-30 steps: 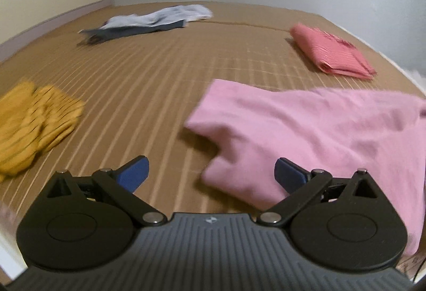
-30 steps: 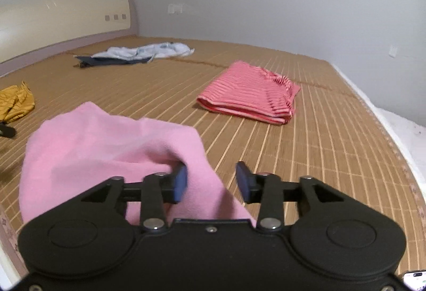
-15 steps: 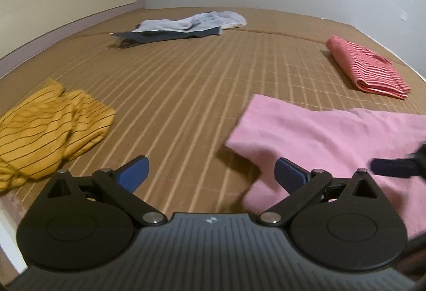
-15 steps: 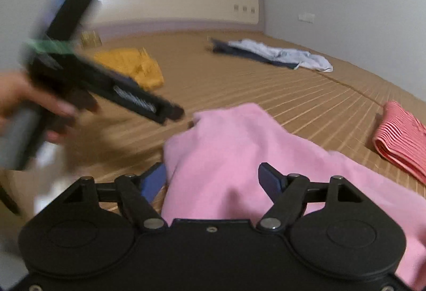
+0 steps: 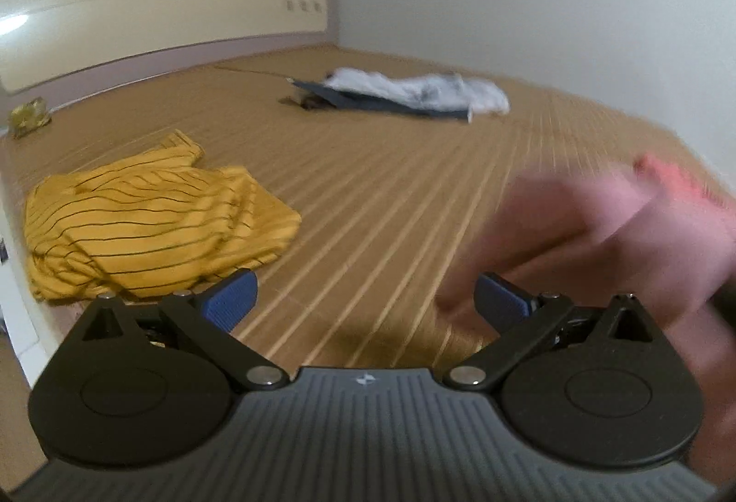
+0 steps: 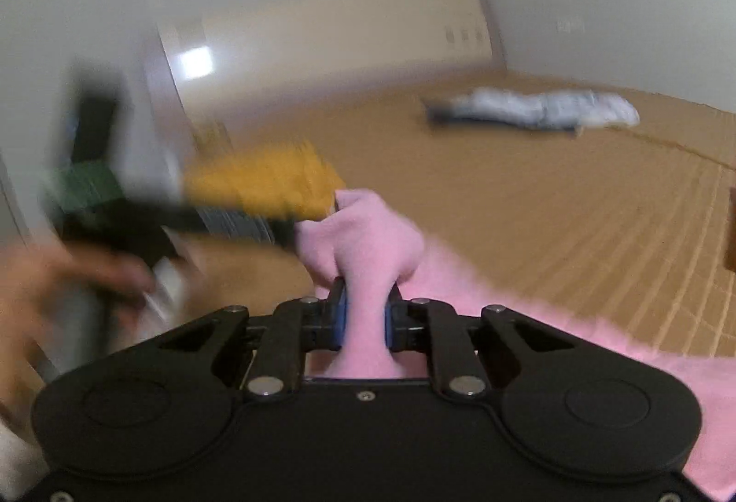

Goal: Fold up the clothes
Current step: 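Lift the pink shirt with the right gripper and carry it across the bed, then lower the pink shirt onto the mat and open the right gripper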

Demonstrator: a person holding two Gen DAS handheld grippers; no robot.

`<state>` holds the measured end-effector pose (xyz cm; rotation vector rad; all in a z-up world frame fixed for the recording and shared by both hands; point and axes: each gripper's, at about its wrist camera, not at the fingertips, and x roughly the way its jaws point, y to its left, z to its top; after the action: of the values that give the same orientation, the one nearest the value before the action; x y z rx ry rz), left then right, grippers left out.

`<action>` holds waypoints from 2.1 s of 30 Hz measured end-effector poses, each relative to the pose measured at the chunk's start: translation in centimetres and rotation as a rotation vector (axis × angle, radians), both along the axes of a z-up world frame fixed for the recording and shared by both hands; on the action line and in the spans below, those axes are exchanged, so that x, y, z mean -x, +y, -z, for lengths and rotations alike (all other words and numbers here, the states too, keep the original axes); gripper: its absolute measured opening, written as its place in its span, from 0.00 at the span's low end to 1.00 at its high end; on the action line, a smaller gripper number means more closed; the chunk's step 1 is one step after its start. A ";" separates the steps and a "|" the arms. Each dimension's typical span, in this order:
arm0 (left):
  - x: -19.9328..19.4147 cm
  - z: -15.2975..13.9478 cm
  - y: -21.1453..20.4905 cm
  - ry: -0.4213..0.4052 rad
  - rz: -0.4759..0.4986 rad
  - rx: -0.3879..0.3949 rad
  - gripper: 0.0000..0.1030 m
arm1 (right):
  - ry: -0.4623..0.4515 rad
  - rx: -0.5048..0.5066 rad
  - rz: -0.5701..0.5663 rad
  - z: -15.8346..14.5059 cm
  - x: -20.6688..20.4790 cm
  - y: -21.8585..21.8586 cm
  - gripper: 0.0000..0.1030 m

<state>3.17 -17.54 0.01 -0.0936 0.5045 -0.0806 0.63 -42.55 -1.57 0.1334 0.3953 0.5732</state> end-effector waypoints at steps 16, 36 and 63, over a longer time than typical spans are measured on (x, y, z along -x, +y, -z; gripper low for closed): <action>0.0 0.9 -6.1 0.026 0.196 -0.114 1.00 | 0.062 0.112 0.733 -2.1 6.4 -22.2 0.40; -0.3 2.2 -8.9 0.046 0.373 -0.046 1.00 | 0.106 0.147 0.300 1.4 11.3 -11.3 0.12; 6.0 7.5 -23.8 0.035 0.793 -0.441 1.00 | 0.304 0.156 0.651 2.8 18.2 -23.4 0.20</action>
<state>-2.81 -41.31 -7.54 0.5439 0.5598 -0.7395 -17.61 -65.97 -4.42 0.1894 0.6541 -0.1246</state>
